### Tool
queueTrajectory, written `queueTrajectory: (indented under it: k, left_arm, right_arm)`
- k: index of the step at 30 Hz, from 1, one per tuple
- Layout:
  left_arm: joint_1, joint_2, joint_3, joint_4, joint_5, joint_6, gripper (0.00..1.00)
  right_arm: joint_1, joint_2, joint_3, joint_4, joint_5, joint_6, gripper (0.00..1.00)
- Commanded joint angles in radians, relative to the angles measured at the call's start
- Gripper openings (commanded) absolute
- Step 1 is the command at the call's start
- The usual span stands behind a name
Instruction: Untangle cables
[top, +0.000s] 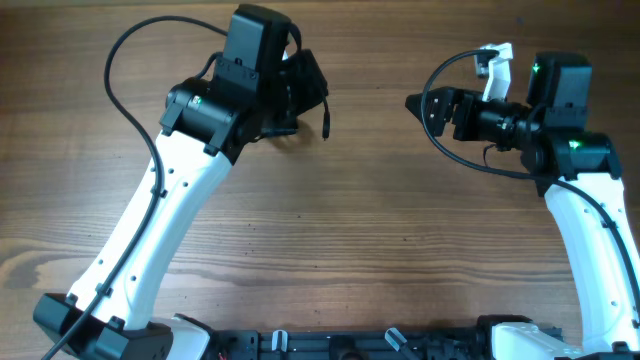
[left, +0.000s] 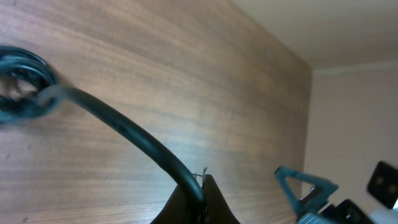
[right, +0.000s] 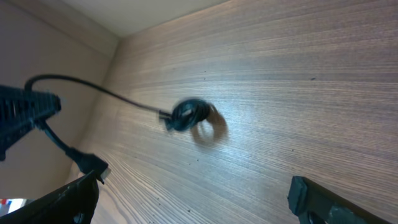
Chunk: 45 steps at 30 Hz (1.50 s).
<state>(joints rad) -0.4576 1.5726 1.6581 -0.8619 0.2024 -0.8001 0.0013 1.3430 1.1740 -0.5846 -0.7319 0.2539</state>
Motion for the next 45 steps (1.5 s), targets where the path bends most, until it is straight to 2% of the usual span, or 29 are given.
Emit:
queueTrajectory:
  k: [1,7,11,16,18,21,23,26,30,34,45]
  left_arm:
    - [-0.003,0.004,0.005,-0.019,0.026,0.042,0.04]
    - [-0.008,0.013,0.005,-0.006,0.022,0.041,0.04]
    - [-0.032,0.021,0.005,0.082,0.055,0.041,0.04]
    - [-0.058,0.026,0.005,0.305,0.243,0.019,0.04]
    - [-0.056,0.031,0.005,0.396,0.335,-0.028,0.04]
    - [-0.050,0.032,0.005,0.462,0.389,-0.083,0.04]
    - [-0.043,0.032,0.005,0.455,0.388,-0.083,0.04]
    - [-0.015,0.032,0.004,0.357,0.361,-0.083,0.04]
    - [0.024,0.043,0.004,0.136,0.227,-0.074,0.04]
    - [0.054,0.097,-0.031,-0.003,0.104,-0.068,0.04]
    - [0.127,0.277,-0.215,-0.041,-0.052,-0.042,0.04]
  right_arm:
    - [0.005,0.010,0.028,0.000,0.009,0.010,1.00]
    - [0.005,0.010,0.028,-0.001,0.023,0.011,1.00]
    - [0.005,0.010,0.028,0.000,0.026,0.012,1.00]
    - [0.005,0.010,0.028,0.024,0.026,0.011,1.00]
    - [0.005,0.010,0.028,0.034,0.026,0.012,1.00]
    - [0.005,0.010,0.028,0.034,0.031,0.011,1.00]
    - [0.005,0.010,0.028,0.032,0.038,0.011,1.00]
    - [0.005,0.010,0.028,0.029,0.042,0.011,1.00]
    - [0.005,0.010,0.028,0.019,0.072,0.011,1.00]
    - [0.005,0.010,0.028,0.014,0.090,0.010,1.00]
    - [0.005,0.010,0.028,-0.008,0.112,0.008,1.00]
